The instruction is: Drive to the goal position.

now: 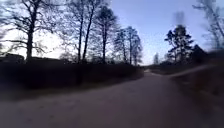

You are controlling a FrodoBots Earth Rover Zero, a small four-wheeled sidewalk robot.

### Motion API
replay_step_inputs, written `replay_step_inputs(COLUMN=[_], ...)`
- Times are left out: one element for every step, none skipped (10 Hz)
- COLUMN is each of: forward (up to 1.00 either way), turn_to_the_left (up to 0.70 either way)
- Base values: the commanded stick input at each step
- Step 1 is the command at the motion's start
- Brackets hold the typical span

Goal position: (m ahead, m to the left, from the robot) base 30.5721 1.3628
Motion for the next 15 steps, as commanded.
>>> replay_step_inputs(forward=[0.70, 0.70, 0.70, 0.70, 0.70, 0.70, 0.70, 0.70, 0.70, 0.70, 0.70, 0.70, 0.70, 0.70, 0.70], turn_to_the_left=[-0.08, -0.35, -0.35, -0.35, -0.35, -0.35, -0.35, -0.35, -0.30, -0.15, 0.00, 0.00, 0.00, 0.00, 0.00])
